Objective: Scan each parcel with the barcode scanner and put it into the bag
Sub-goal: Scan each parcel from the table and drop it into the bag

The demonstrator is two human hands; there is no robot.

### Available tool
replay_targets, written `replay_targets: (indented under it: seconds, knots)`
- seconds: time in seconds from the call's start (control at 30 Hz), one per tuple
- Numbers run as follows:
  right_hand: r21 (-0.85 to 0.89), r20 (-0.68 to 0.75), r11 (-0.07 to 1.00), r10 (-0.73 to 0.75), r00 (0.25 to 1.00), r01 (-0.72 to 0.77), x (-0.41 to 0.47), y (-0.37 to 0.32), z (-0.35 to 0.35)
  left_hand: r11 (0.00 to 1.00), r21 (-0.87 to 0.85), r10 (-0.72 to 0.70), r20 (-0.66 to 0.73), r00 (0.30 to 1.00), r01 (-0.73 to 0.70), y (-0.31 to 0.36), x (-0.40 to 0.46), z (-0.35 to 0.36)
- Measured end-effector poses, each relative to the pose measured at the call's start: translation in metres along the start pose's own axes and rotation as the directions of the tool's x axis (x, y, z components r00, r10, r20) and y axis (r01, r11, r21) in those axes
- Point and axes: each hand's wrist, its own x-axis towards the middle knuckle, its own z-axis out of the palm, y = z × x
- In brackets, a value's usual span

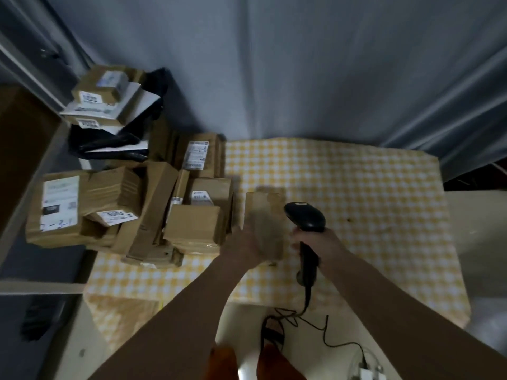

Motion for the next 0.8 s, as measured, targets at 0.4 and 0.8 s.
replay_targets:
  seconds: [0.4,0.8]
  knots:
    - [0.097,-0.06,0.991,0.097,0.993,-0.091,0.1,0.017,0.024,0.989,-0.112,-0.094,-0.002,0.996,0.093,0.013,0.092,0.04]
    - [0.067,-0.053,0.996,0.059,0.997,-0.055,0.095,0.03,0.04,0.967,-0.189,-0.178,-0.021,0.984,0.17,0.015,0.099,0.052]
